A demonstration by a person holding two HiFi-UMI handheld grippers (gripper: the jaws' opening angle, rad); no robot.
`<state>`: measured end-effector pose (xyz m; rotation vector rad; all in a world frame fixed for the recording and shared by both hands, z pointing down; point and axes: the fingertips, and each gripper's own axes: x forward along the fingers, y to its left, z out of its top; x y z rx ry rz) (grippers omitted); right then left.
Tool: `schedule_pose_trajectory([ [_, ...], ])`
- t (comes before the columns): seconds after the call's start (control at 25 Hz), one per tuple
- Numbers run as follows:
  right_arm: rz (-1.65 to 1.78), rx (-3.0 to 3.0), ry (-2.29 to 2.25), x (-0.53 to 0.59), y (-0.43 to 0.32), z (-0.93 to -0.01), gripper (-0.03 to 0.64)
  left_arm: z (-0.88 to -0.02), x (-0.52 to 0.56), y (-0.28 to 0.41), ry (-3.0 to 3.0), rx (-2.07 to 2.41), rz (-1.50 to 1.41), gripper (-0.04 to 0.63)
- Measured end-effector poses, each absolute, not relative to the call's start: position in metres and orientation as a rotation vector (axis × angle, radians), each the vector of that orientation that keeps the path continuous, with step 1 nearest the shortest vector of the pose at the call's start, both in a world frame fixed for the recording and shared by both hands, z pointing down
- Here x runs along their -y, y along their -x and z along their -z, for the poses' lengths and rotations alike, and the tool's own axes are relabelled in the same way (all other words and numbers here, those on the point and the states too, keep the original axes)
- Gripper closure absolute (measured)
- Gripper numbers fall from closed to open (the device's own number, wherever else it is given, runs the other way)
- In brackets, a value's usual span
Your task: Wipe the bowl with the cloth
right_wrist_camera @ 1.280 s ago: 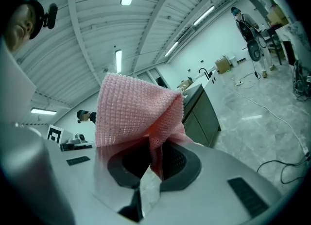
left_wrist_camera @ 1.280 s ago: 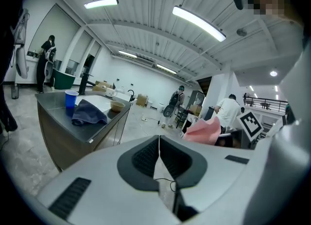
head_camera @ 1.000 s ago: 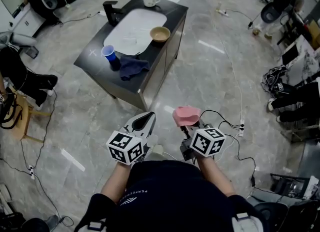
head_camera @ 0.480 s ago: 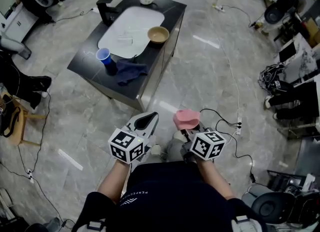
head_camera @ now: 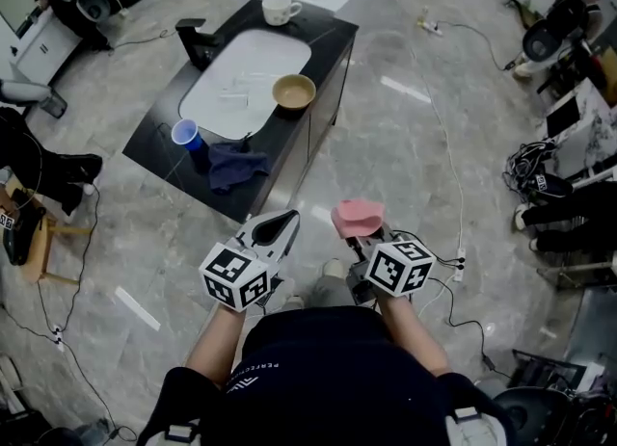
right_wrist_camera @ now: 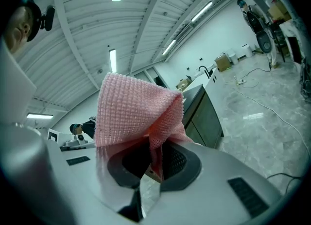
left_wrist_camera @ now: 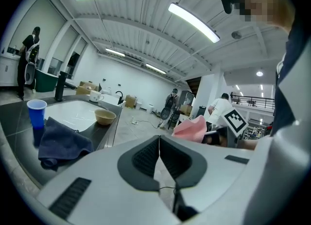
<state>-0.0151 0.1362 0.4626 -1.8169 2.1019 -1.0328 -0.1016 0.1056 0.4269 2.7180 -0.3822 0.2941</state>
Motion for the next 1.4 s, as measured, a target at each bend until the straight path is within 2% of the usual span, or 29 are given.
schedule_pose_trajectory([
  [0.52,1.072,-2.223,1.668,-0.088,-0.042,-0.466,0.568,-0.439,-0.059,0.04,-2.727,0.594,-0.379,0.584],
  [1.2,1.167,-2.252,1.577,-0.046,-0.06,-0.483,0.568,-0.463,0.002,0.029,-2.689,0.761,-0.573,0.581],
  [1.4,1.174,-2.244,1.613,-0.019,-0.067,-0.483,0.568,-0.467,0.037,0.022,-2.684,0.748,-0.568,0.523],
])
